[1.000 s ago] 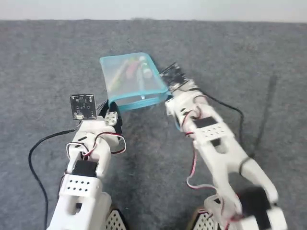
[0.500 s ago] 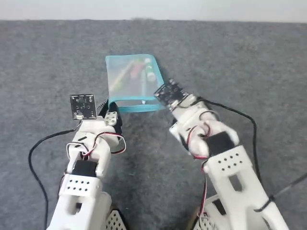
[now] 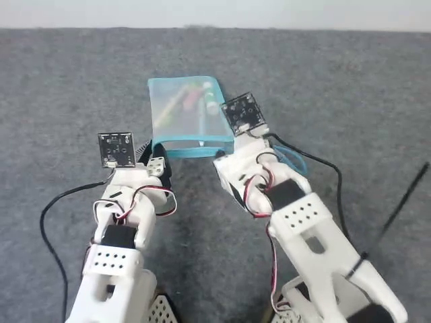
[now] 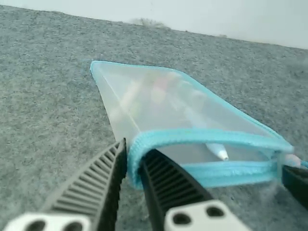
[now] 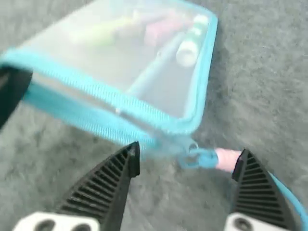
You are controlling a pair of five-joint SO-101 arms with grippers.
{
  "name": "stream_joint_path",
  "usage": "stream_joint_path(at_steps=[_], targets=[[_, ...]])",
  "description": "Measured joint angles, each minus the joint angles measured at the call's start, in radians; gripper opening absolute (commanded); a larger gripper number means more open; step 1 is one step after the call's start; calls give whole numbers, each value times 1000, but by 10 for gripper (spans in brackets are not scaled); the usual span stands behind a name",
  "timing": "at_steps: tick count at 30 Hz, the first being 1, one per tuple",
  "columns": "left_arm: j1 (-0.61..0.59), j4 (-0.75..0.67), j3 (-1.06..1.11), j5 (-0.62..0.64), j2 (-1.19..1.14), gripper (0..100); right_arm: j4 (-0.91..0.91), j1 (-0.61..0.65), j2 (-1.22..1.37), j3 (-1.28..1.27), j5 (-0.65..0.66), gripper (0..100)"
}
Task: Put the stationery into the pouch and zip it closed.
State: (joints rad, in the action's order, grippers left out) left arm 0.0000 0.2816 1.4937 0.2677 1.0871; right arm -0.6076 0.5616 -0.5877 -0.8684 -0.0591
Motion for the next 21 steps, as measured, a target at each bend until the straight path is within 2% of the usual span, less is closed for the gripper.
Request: stream_joint_path(at_steps=[6, 17, 21], targets=[[0, 0, 0, 0, 0, 12, 107, 2, 68, 0, -49, 297], [-6, 0, 0, 0, 0, 12, 115, -6, 87, 0, -49, 2], [-8, 0, 0, 0, 0, 12, 115, -61, 87, -2, -49, 6]])
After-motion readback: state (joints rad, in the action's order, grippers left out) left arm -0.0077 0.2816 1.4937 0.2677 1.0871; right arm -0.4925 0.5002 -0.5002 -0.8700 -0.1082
